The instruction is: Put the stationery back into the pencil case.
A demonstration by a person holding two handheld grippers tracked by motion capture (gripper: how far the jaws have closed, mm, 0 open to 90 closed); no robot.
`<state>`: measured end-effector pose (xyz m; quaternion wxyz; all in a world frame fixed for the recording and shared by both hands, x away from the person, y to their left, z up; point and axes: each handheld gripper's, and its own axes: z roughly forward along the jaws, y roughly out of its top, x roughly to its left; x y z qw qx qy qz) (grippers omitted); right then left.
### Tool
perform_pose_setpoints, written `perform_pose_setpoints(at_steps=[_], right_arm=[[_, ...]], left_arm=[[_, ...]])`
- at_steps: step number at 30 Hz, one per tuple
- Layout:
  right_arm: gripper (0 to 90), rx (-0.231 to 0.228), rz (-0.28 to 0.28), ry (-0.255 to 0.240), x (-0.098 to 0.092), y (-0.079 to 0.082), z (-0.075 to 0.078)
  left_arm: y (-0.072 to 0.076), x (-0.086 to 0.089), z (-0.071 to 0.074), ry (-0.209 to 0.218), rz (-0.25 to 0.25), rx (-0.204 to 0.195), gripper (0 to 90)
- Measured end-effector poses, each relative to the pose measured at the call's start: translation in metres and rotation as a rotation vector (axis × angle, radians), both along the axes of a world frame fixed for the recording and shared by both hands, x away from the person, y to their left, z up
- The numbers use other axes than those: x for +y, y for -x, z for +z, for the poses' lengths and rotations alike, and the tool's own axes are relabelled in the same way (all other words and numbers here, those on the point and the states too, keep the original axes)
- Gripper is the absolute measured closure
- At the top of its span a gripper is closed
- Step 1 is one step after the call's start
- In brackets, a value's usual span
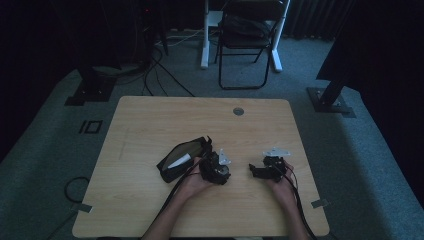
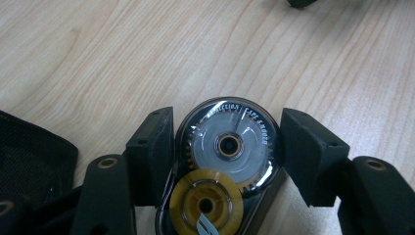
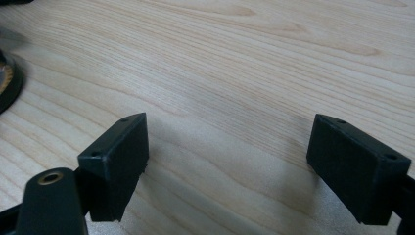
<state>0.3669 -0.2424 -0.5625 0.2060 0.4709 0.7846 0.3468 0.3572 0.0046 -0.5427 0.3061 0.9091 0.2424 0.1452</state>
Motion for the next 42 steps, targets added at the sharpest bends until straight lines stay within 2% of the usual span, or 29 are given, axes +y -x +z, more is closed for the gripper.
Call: perform_pose_setpoints(at_steps=[7, 16, 19, 32, 36, 42], right_arm=[[15.6, 0.000, 0.000, 0.000, 0.0000, 0.0000, 0.0000], [15.6, 0.000, 0.000, 0.000, 0.0000, 0.0001, 0.0000], [15.6, 0.000, 0.000, 0.000, 0.0000, 0.0001, 0.0000], [15.6, 0.000, 0.000, 0.000, 0.0000, 0.0001, 0.0000], [15.6, 0.000, 0.000, 0.000, 0.0000, 0.0000, 0.0000], [15.6, 0.000, 0.000, 0.000, 0.0000, 0.0000, 0.0000]], left_arm=[[0.0010, 0.0011, -0.0002, 0.003, -0.006, 0.008, 39.8], [-0.0038, 0.0058, -0.0031, 0.051, -0.018, 0.060, 35.8], [-0.0033, 0.0071, -0.0030, 0.052, -0.027, 0.072, 36.1], [0.0010, 0.0058, -0.0021, 0.048, -0.052, 0.071, 40.9], [0.0028, 0.0048, -0.0013, 0.037, -0.056, 0.060, 41.0], [0.0041, 0.0058, 0.0028, 0.056, -0.056, 0.054, 41.1]])
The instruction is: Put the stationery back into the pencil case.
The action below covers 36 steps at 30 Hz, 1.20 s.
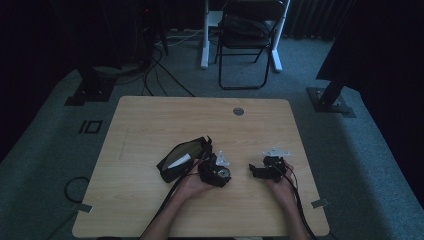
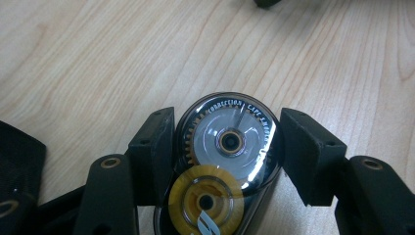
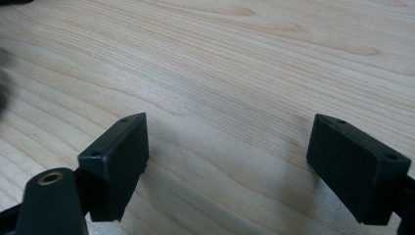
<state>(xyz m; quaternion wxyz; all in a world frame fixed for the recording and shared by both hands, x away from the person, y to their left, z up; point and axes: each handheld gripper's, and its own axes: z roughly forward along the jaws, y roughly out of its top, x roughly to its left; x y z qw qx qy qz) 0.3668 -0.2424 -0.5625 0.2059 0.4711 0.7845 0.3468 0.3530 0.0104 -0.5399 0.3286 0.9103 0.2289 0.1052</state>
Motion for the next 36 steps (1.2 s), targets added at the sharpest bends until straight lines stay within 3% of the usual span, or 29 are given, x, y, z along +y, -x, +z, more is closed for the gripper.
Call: perform_pose_setpoints(at_steps=[10, 36], right_arm=[[15.6, 0.000, 0.000, 0.000, 0.000, 0.000, 0.000], [15.6, 0.000, 0.000, -0.001, 0.000, 0.000, 0.000]], left_arm=[[0.003, 0.002, 0.006, 0.015, -0.004, -0.005, 41.0], [0.014, 0.003, 0.044, 0.085, -0.060, -0.039, 41.0]])
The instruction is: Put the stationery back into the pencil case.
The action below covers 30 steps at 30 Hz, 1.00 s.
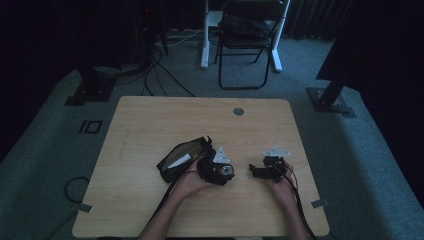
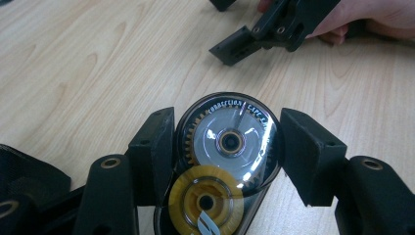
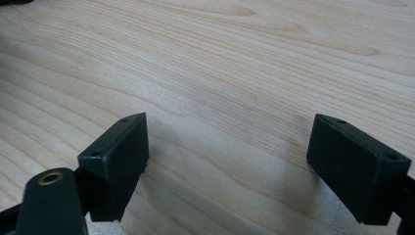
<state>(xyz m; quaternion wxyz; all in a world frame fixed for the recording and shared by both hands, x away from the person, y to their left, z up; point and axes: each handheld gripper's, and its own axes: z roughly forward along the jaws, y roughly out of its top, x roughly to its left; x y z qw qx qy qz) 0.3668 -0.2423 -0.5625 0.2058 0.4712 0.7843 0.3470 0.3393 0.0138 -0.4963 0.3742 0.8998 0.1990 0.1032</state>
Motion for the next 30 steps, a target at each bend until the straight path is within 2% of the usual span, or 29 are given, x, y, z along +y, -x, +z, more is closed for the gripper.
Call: perform_pose_setpoints(at_steps=[11, 30], right_arm=[[15.6, 0.000, -0.001, 0.000, 0.000, 0.000, 0.000], [15.6, 0.001, 0.000, 0.000, 0.000, 0.000, 0.000]], left_arm=[[0.001, 0.005, 0.013, 0.016, -0.012, -0.013, 41.0], [0.000, 0.013, 0.024, 0.020, -0.015, -0.017, 41.0]])
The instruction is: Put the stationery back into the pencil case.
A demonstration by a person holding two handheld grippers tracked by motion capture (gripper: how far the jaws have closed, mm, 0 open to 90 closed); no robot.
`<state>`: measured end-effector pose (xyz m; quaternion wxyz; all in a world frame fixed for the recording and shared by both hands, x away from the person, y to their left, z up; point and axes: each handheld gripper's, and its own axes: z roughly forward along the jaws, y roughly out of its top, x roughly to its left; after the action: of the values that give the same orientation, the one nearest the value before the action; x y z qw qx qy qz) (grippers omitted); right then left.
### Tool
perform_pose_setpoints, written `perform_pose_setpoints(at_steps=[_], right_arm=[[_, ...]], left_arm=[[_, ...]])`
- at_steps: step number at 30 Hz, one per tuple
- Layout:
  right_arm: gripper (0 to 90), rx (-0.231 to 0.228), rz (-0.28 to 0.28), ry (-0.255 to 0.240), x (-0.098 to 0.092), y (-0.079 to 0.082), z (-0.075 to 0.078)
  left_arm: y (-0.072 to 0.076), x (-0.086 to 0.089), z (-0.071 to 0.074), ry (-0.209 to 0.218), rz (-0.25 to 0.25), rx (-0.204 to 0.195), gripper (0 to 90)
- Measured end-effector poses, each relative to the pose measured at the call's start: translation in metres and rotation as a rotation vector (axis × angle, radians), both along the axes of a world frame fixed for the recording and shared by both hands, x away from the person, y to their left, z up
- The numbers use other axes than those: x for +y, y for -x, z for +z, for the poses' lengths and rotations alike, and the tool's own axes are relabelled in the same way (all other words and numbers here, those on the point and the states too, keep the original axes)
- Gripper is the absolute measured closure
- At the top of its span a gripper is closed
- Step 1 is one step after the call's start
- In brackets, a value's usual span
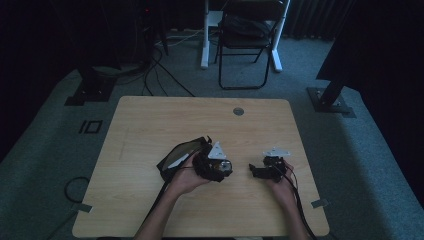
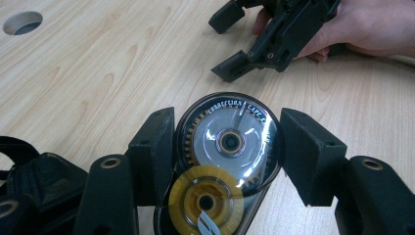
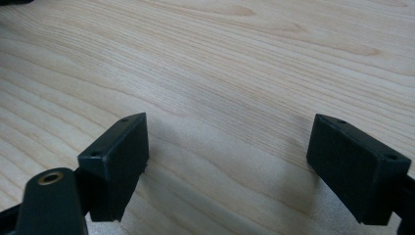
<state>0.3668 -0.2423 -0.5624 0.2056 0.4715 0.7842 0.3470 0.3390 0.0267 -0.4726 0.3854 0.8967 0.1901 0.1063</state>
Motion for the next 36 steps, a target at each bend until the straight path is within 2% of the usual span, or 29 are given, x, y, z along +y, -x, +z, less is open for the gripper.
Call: perform_pose_setpoints(at_steps=[36], right_arm=[[15.6, 0.000, 0.000, 0.000, 0.000, 0.000, 0.000]], left_arm=[[-0.003, 0.017, 0.012, 0.029, 0.042, -0.025, 41.0]])
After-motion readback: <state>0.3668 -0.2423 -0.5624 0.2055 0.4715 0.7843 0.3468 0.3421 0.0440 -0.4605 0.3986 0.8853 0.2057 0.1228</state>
